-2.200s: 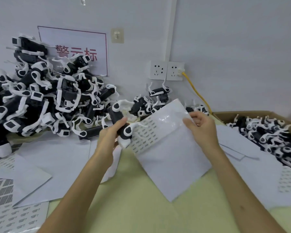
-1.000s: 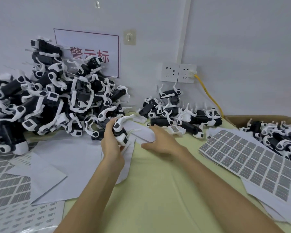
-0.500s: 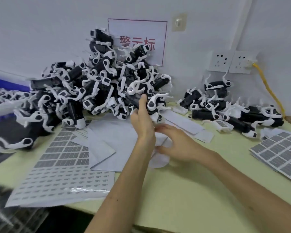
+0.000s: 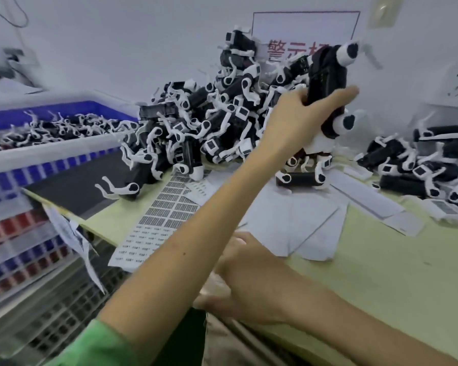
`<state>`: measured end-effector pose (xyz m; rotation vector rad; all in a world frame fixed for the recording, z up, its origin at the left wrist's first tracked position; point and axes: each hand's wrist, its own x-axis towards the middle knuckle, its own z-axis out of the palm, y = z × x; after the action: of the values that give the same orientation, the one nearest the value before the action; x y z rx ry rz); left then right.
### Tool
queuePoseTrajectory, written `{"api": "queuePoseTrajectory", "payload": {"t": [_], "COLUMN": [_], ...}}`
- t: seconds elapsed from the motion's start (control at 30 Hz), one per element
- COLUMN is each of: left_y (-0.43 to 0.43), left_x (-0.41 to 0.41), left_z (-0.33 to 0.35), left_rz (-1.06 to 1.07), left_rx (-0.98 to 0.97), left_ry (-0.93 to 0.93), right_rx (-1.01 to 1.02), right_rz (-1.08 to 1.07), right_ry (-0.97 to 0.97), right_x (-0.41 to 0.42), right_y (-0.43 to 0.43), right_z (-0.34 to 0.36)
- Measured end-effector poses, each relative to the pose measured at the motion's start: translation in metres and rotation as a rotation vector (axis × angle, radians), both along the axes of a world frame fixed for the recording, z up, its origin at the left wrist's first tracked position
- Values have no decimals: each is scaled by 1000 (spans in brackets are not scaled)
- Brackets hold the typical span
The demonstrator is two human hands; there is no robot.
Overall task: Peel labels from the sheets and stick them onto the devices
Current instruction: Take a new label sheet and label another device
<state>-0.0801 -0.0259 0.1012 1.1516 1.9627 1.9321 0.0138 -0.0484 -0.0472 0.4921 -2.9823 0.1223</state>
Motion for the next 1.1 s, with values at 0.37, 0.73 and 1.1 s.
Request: {"api": "queuePoseTrajectory", "payload": {"t": [0.37,0.73,1.1], "left_y": [-69,-76,-74], "left_x": [-90,-111,-116], "left_z": [-100,-144,-149], "left_rz": [-379,-262,-286], "left_rx": [-593,-347,-342], "left_ry": [-184,-316,-325], "right_rx": [-91,134,104], "right_rz": [-76,-78,-148], "right_ry": [199,388,347], "right_x": [20,16,11], "right_y": [-25,-43,-64], "right_z": [-7,-10,-20]}}
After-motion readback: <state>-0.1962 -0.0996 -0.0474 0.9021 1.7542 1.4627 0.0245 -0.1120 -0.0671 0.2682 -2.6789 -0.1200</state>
